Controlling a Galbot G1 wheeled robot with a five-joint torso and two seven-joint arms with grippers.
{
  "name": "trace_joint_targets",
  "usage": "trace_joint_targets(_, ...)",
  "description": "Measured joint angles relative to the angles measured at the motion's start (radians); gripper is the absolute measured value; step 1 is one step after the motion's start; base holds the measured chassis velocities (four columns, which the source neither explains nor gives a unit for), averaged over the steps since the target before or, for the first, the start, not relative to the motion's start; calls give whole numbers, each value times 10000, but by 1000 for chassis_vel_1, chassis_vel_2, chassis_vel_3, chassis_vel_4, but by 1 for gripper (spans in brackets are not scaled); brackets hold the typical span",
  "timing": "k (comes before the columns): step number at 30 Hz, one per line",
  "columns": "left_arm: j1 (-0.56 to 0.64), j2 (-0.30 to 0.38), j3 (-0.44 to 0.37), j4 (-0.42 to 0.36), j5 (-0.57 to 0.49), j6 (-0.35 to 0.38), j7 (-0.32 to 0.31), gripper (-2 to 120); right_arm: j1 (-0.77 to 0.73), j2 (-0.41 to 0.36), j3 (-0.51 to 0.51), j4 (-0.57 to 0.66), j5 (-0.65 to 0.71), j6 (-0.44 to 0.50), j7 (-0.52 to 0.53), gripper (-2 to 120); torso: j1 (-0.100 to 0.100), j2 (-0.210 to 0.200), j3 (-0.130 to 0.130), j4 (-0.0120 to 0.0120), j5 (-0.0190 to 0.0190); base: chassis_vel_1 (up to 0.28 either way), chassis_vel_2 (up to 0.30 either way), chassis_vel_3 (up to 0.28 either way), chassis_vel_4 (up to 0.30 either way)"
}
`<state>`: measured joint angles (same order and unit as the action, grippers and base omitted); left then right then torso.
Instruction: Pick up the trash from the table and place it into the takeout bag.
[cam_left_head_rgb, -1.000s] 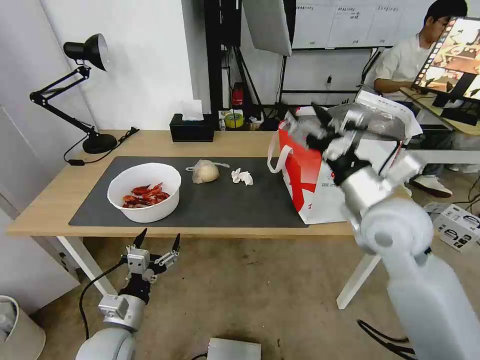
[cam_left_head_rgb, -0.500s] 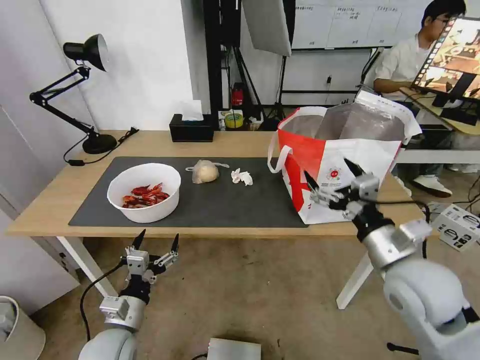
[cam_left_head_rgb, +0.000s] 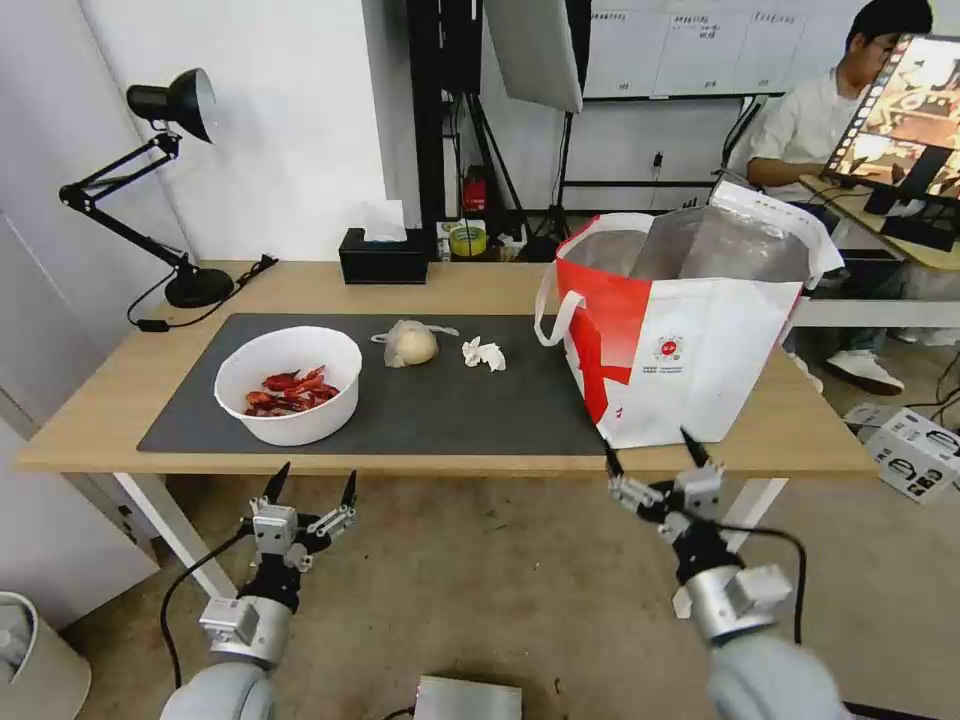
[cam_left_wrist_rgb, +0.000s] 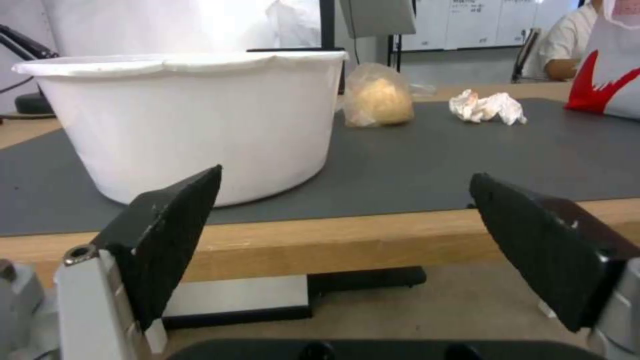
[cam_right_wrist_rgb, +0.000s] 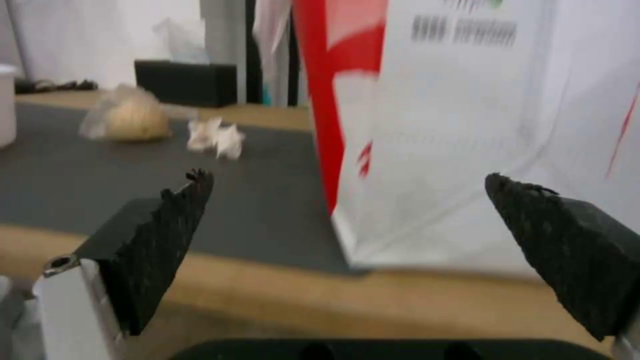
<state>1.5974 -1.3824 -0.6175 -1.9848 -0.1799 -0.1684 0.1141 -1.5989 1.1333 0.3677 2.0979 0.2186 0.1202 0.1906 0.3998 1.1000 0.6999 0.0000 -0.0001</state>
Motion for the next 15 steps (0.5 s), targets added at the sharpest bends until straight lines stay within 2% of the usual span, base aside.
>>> trace_joint_targets(5,0,-12,-14,15,0,-21,0,100,-120,141,-265,-487,-96,263,144,100,1,-1,1,0,1,0,0,0,0)
trace_joint_targets(15,-1,-32,-18,46,-1,-35,-1,100,-111,191,-427,-674,-99,381,232,100,1,-1,1,0,1,0,0,0,0)
